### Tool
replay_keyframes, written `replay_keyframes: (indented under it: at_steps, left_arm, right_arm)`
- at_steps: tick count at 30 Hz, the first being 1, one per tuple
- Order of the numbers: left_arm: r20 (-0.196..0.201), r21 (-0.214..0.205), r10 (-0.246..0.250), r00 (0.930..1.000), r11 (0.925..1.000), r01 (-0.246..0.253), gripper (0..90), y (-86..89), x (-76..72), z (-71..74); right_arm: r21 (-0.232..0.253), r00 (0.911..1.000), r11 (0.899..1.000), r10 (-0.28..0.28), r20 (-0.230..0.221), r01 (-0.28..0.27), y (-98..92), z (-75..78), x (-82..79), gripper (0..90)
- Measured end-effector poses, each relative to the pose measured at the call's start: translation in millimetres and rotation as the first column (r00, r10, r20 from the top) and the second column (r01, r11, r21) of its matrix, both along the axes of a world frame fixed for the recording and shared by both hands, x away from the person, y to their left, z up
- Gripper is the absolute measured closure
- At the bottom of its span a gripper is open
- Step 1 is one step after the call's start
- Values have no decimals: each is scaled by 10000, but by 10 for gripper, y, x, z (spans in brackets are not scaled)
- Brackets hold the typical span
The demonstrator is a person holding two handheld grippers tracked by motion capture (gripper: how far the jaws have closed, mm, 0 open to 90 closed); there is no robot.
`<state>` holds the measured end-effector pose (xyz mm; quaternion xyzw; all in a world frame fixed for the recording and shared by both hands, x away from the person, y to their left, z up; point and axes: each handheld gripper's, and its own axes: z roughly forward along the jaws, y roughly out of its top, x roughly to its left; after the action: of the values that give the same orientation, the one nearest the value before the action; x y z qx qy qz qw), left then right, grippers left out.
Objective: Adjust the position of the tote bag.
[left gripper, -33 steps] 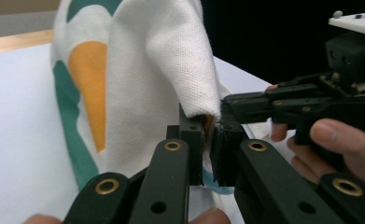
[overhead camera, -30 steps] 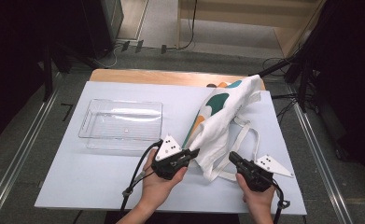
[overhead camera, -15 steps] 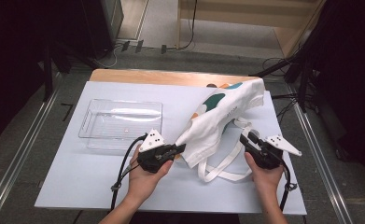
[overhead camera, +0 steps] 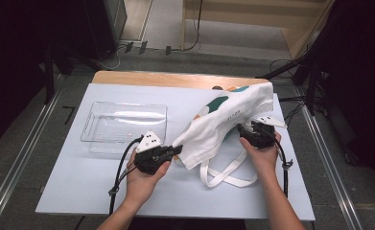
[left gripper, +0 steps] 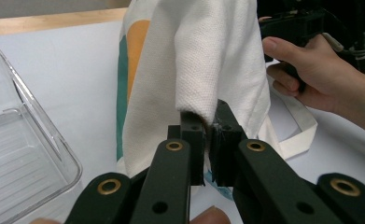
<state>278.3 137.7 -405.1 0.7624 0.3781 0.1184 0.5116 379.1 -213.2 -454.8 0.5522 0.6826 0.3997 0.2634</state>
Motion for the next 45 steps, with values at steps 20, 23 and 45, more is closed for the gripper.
replay_keyframes:
  at_steps: [20,23,45]
  left_arm:
    - [-9,83,338,9994,9994,-338,874,52,19,-15]
    - [-140,-37,377,9992,9993,-377,874,63,33,-35]
    - [542,-1552,-181,9984,9875,263,881,-11,-52,141]
  right_arm:
    - [913,9943,9951,-454,960,366,-73,2,4,891]
    - [1353,9894,9905,-435,1387,246,-147,50,-125,896]
    - [1878,8755,9789,-210,4827,-801,-512,1000,-1286,896]
